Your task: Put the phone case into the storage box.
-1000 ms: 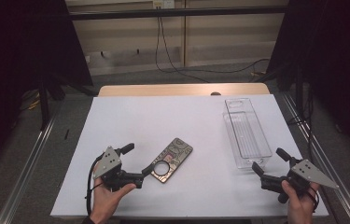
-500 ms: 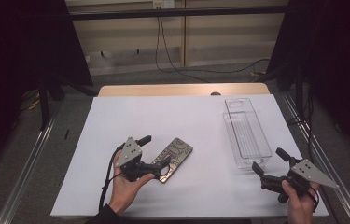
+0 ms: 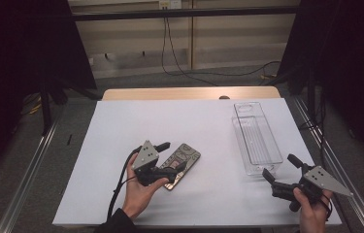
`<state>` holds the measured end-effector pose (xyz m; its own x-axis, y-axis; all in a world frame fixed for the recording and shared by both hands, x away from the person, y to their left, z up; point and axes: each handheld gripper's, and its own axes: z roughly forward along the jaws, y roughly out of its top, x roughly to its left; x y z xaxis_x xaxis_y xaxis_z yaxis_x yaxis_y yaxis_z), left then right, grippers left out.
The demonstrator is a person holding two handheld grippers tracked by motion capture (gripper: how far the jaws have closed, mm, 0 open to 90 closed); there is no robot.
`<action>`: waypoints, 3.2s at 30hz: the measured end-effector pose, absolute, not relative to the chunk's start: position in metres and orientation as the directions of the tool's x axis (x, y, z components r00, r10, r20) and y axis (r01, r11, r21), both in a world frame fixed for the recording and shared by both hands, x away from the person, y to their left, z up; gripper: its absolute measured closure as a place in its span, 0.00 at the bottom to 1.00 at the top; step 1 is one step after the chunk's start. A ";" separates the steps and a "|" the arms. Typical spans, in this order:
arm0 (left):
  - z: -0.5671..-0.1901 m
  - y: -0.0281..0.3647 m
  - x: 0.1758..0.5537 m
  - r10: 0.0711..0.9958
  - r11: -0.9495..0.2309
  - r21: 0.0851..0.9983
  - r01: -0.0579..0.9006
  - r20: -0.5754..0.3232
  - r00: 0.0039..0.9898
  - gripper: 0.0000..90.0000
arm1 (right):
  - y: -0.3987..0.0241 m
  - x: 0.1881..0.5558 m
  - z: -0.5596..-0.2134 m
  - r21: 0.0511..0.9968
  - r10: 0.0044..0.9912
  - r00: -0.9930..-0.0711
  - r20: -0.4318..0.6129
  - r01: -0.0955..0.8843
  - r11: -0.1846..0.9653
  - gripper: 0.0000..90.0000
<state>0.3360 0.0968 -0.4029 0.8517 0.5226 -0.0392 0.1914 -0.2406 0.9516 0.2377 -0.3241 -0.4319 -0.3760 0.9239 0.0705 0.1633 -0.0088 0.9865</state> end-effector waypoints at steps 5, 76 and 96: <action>-0.399 0.097 0.335 0.508 -0.242 0.951 0.194 -0.046 0.860 0.33 | -0.324 0.238 -0.432 0.986 0.924 -0.376 0.069 0.164 -0.006 0.00; -0.438 0.085 0.337 0.381 -0.688 0.571 0.448 -0.241 0.893 1.00 | -0.326 0.232 -0.432 0.987 0.923 -0.379 0.062 0.163 0.000 0.00; -0.436 0.101 0.344 0.407 -0.699 0.551 0.455 -0.217 0.887 1.00 | -0.327 0.230 -0.432 0.987 0.927 -0.370 0.062 0.163 -0.001 0.00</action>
